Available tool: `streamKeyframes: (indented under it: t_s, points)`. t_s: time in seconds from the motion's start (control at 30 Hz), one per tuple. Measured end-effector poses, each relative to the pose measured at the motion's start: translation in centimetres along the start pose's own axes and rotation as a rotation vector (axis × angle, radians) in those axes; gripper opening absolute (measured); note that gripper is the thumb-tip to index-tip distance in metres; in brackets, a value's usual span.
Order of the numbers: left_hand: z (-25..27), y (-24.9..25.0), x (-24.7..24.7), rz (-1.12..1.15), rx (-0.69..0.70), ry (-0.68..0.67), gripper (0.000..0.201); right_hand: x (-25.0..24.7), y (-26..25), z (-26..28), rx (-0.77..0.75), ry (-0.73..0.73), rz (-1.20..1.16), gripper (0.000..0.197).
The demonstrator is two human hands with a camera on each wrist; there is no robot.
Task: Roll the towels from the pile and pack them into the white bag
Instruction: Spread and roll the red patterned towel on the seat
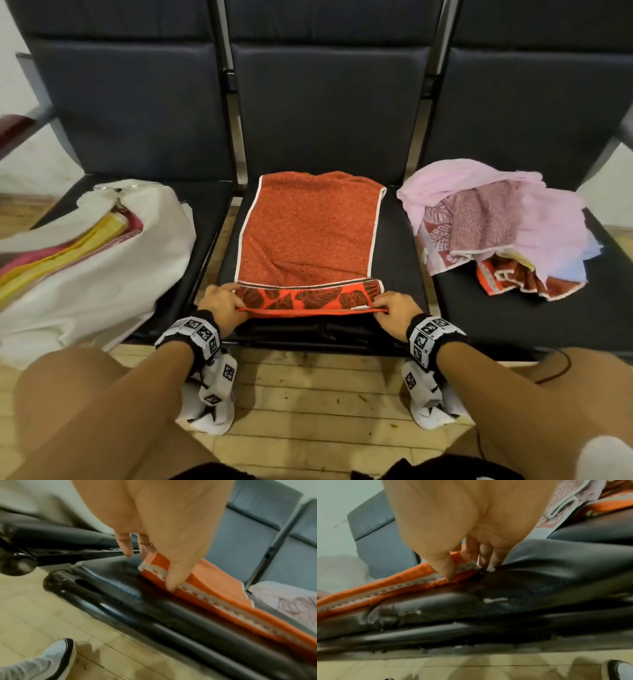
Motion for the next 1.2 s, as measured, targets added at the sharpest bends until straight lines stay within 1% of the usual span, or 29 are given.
streamKeyframes:
  t_s: [0.03, 0.07, 0.13, 0.23, 0.3, 0.37, 0.43, 0.53, 0.6, 0.67, 0.7, 0.8, 0.9, 1.0, 1.03, 1.1, 1.2]
  points:
    - [1.0, 0.6, -0.4, -0.04, -0.016, -0.028, 0.01, 0.4, 0.0, 0.2, -0.011, -0.011, 0.018, 0.022]
    - [1.7, 1.3, -0.7, -0.064, -0.006, -0.032, 0.008, 0.8, -0.1, 0.2, -0.031, -0.012, 0.034, 0.022]
    - [2.6, 2.3, -0.9, -0.099, 0.032, -0.021, 0.021, 1.3, -0.2, 0.3, -0.07, 0.007, 0.047, 0.02]
    - [3.4, 2.6, -0.7, -0.091, 0.072, 0.011, 0.03, 1.3, -0.3, 0.6, -0.116, 0.044, 0.101, 0.022]
    - [4.1, 2.4, -0.7, -0.05, 0.062, 0.036, 0.031, 0.9, -0.4, 1.1, -0.153, 0.096, 0.187, 0.023]
    - [4.9, 2.5, -1.0, -0.018, 0.055, 0.092, 0.028, 0.6, -1.3, 1.6, -0.231, 0.148, 0.259, 0.024]
    - [5.6, 2.6, -1.0, 0.009, 0.046, 0.124, 0.028, 0.9, -1.9, 2.1, -0.286, 0.15, 0.23, 0.025]
    - [6.3, 2.5, -0.1, 0.038, 0.052, 0.111, 0.03, 1.4, -2.4, 2.4, -0.33, 0.139, 0.209, 0.016]
    - [6.6, 2.5, 0.1, 0.05, 0.089, 0.121, 0.025, 1.8, -2.3, 2.4, -0.315, 0.116, 0.183, 0.015]
    - [6.6, 2.2, -0.2, 0.111, 0.122, 0.15, 0.022, 1.6, -2.2, 2.6, -0.312, 0.128, 0.139, 0.014]
    - [6.5, 1.8, -0.4, 0.144, 0.121, 0.165, 0.024, 1.3, -2.2, 2.7, -0.319, 0.153, 0.108, 0.012]
    - [6.2, 1.0, -0.5, 0.203, 0.109, 0.229, 0.049, 0.7, -2.2, 3.2, -0.297, 0.22, 0.022, 0.011]
    - [6.0, 0.7, -0.5, 0.199, 0.072, 0.263, 0.051, 0.8, -1.8, 3.2, -0.238, 0.209, -0.006, 0.014]
    - [6.0, 0.3, -0.4, 0.252, 0.038, 0.291, 0.06, 1.0, -1.1, 2.9, -0.168, 0.189, -0.039, 0.016]
    - [6.1, 0.2, -0.5, 0.273, 0.018, 0.305, 0.058, 0.9, -1.0, 2.8, -0.129, 0.181, -0.056, 0.018]
    - [6.3, 0.5, -0.7, 0.283, -0.019, 0.311, 0.046, 0.9, -0.6, 2.6, -0.048, 0.165, -0.075, 0.02]
    - [6.6, 1.3, -1.0, 0.228, -0.084, 0.297, 0.027, 1.0, -0.1, 2.1, 0.023, 0.153, -0.068, 0.018]
Point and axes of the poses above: each hand's wrist, its own z-axis away from the middle knuckle, its own x-axis out of the palm, y = z × x, the point moved 10 cm from there along -z, towards the middle knuckle, and after that the axes turned 1 degree about -y, right-handed, at the moved point
